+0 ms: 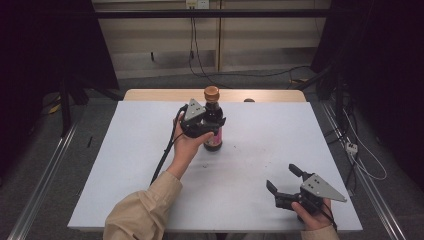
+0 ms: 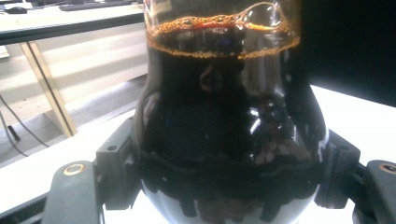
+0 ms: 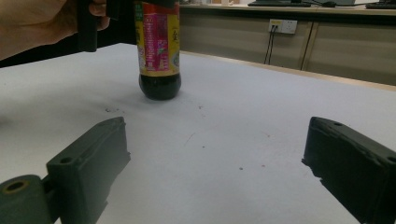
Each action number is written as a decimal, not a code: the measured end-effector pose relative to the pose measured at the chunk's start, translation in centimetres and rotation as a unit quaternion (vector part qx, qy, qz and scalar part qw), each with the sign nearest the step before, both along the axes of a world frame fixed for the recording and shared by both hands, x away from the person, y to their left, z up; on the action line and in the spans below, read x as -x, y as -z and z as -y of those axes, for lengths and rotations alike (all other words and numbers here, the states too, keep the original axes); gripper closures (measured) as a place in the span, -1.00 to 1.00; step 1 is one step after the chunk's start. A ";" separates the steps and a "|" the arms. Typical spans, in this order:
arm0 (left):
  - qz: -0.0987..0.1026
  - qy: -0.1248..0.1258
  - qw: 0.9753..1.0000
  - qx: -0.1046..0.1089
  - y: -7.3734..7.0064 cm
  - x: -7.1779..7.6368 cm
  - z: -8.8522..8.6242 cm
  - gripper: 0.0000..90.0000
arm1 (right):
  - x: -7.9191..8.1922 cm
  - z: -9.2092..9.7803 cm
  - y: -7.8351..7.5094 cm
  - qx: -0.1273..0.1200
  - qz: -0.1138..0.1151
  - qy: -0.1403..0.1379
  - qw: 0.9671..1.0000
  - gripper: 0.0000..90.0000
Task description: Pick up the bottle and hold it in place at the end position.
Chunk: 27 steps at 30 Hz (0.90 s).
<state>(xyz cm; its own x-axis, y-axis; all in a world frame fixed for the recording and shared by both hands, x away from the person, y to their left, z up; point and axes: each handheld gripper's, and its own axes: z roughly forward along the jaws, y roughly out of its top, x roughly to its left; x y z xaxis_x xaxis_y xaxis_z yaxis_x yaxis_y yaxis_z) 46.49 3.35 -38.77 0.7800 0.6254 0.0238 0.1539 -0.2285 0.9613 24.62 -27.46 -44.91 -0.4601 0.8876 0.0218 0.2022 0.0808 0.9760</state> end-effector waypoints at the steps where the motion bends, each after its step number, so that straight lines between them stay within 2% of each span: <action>1: 0.001 0.001 1.000 -0.001 0.0 0.0 0.1 -0.43 | 0.0 0.0 0.0 0.000 0.000 0.000 1.000 -0.88; 9: 0.011 0.008 1.000 -0.007 0.3 0.2 1.0 -0.43 | 0.1 0.1 0.1 0.000 -0.001 0.000 1.000 -0.88; 11: 0.012 0.015 1.000 -0.015 0.3 0.3 1.0 -0.43 | 0.1 0.1 0.1 0.001 0.000 0.000 1.000 -0.88; 13: 0.008 0.017 1.000 -0.012 0.3 0.4 1.0 -0.43 | 0.0 0.1 0.1 0.002 0.000 0.000 1.000 -0.88; 15: -0.004 0.017 1.000 -0.001 0.4 0.4 0.8 -0.43 | 0.0 0.1 0.1 0.003 -0.001 0.001 1.000 -0.88; 22: -0.015 0.026 0.999 0.017 0.8 0.3 0.6 -0.43 | 0.0 -0.1 0.1 0.008 -0.002 0.001 1.000 -0.88; 27: -0.012 0.027 0.999 0.015 0.8 0.3 0.5 -0.42 | -0.3 -0.4 0.1 0.006 -0.006 -0.006 1.000 -0.89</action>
